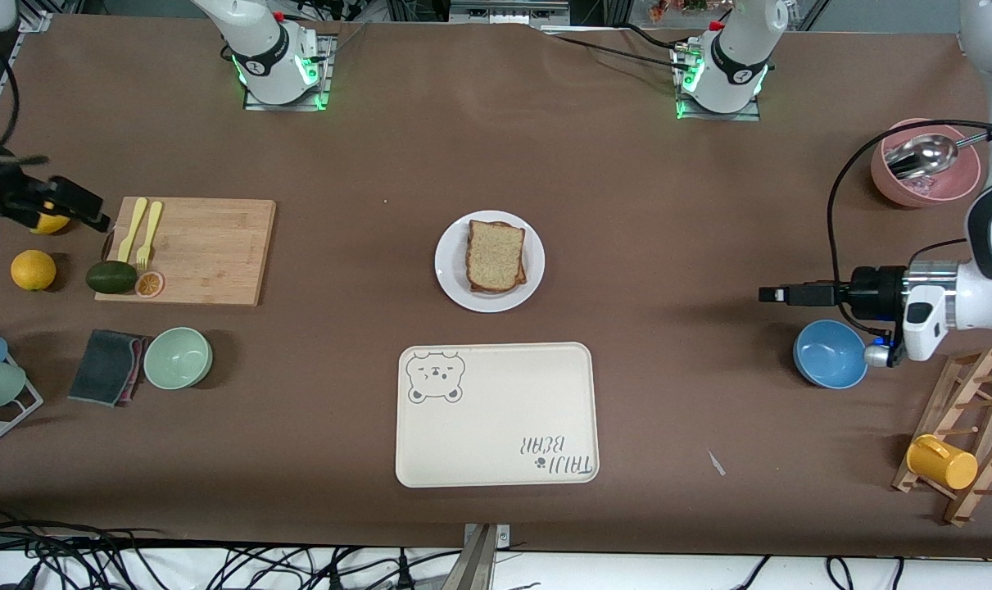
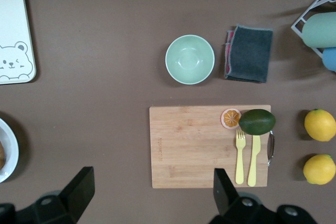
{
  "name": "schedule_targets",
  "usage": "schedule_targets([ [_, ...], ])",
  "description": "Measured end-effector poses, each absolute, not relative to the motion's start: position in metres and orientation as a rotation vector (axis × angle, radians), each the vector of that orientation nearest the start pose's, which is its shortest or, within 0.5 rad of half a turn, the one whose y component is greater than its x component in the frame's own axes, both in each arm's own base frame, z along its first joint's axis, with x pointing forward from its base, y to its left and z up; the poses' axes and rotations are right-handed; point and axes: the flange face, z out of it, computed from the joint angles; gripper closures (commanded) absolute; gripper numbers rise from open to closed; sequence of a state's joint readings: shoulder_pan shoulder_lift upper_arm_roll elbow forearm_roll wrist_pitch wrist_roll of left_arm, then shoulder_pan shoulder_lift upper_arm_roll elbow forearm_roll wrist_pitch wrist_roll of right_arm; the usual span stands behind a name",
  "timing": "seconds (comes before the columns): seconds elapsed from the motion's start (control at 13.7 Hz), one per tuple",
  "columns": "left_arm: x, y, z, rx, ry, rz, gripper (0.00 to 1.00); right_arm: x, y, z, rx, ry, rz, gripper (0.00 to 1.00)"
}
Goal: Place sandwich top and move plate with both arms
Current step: 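Open the right gripper and withdraw it to rest, then move the left gripper across the table to the white plate rim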
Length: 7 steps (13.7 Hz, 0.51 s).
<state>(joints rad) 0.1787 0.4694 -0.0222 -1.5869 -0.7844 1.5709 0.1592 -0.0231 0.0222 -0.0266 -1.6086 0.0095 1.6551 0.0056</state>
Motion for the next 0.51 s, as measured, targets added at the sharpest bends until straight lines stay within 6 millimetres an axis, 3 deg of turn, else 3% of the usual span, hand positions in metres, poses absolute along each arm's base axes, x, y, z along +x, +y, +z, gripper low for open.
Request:
schedule_targets([
  [0.22, 0.632, 0.011, 0.335, 2.156, 0.180, -0.363, 0.00, 0.556, -0.040, 0.611, -3.125, 0.076, -0.020, 0.00],
  [0.51, 0.625, -0.029, 0.282, 2.031, 0.122, -0.302, 0.00, 0.556, -0.031, 0.609, -3.121, 0.014, -0.002, 0.00],
])
